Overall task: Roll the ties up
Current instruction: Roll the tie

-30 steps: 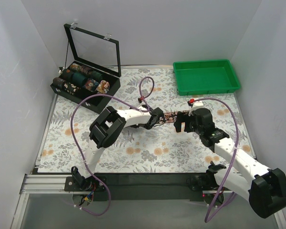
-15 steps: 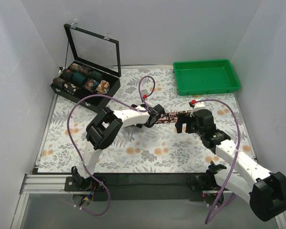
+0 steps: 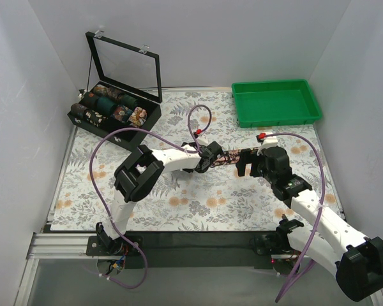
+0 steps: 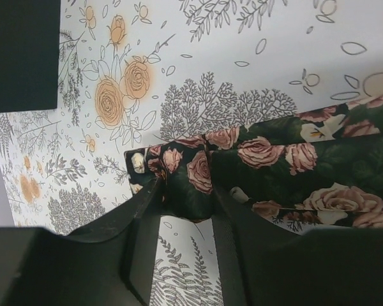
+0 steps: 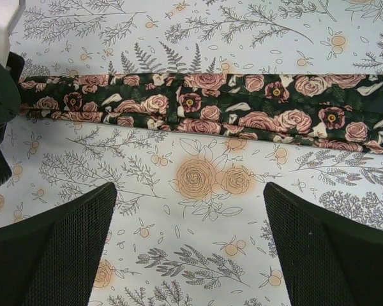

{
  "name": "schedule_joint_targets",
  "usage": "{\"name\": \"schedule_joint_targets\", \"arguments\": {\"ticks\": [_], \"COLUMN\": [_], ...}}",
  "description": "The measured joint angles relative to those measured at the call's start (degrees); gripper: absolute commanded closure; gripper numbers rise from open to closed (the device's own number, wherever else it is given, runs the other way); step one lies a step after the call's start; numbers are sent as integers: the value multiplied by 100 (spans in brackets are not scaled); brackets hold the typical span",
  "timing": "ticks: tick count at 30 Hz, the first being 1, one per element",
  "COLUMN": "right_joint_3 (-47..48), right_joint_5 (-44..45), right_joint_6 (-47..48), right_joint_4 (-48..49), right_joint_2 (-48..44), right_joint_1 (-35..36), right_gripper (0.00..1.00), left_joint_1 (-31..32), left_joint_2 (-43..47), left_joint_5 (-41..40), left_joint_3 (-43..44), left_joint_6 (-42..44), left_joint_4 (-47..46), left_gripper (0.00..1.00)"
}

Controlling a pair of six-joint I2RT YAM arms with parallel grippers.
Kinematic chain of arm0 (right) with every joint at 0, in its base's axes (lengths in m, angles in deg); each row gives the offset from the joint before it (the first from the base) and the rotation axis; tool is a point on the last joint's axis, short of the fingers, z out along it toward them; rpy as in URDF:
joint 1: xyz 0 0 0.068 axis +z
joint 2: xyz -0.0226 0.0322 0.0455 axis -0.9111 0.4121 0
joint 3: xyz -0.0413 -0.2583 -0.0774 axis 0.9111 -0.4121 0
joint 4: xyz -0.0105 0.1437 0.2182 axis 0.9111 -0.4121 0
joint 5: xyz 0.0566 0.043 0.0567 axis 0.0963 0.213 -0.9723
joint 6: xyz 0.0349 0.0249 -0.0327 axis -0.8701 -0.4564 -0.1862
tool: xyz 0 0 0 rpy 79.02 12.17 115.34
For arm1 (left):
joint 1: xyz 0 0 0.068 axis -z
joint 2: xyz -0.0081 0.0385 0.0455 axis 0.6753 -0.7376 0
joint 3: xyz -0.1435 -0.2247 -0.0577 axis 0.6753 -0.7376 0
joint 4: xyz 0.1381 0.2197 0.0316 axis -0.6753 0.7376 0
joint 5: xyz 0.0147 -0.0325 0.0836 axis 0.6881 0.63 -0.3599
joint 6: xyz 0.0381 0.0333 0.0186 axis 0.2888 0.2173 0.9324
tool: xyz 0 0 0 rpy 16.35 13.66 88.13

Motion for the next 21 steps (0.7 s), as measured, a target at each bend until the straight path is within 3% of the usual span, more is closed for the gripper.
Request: {"name": "schedule_joint_targets", "arguments": {"ticks": [11,15,21], "right_joint_3": [0,0,0], "right_joint_5": [22,44,92], "right_joint_6": [7,11,13], "right_joint_4": [0,-4,-17], "right_joint_2": [0,-17,-133], "right_joint_1": [0,0,0], "right_gripper": [13,14,14], "left_joint_1": [116,109,116], "left_joint_2": [96,210,417], "left_joint_5": [-7,116,400], "left_joint_3": [-245,-323,-387], "left_joint_6": [466,627,807], "left_joint_4": [-295,-363,-481], "left_gripper": [68,61,58]}}
